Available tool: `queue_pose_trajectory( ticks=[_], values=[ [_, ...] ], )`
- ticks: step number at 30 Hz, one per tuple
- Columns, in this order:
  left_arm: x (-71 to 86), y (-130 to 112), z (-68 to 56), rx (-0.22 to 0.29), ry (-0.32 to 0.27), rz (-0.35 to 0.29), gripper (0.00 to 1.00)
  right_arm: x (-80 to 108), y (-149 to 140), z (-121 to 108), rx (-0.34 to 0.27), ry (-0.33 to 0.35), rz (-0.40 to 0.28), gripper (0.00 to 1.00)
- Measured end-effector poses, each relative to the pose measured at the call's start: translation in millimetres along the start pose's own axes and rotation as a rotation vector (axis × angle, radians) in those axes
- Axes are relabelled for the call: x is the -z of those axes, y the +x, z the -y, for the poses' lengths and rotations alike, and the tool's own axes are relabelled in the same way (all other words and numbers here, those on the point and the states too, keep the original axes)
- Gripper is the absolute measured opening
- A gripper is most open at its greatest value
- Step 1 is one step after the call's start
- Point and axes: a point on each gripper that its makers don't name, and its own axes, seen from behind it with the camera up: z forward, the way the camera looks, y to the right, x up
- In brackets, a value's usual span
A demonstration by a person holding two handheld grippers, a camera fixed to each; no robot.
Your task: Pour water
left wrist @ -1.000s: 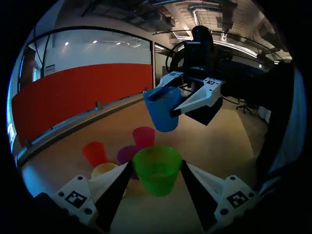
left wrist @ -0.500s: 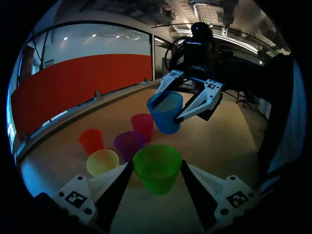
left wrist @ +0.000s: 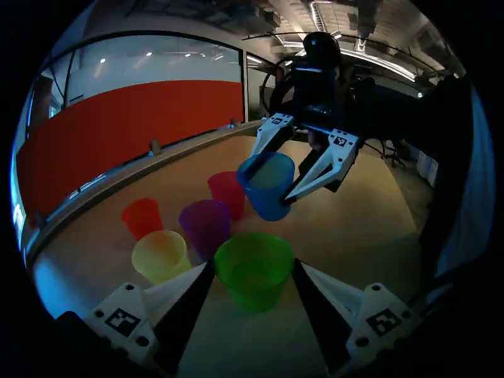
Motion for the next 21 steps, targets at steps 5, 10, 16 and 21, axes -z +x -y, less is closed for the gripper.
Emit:
queue_pose_trajectory(
  ticks=[5, 10, 16, 21],
  values=[
    [-2.5, -5.2, -0.9, 0.002, -0.002, 0.005, 0.89, -4.4, -5.8, 1.8, -0.01, 0.003, 0.005, 0.89],
    [-3.6, -9.7, -1.7, 0.005, -0.005, 0.007, 0.89, -8.1, -12.7, 4.1, -0.015, 0.006, 0.013, 0.9],
    [-3.4, -10.8, -0.4, 0.017, -0.005, -0.005, 0.89, -11.1, -19.6, 5.9, -0.019, 0.007, 0.021, 0.89],
    [-2.3, -11.8, 0.2, 0.024, -0.008, -0.014, 0.89, -13.7, -24.6, 8.1, -0.026, 0.01, 0.03, 0.9]
  ],
)
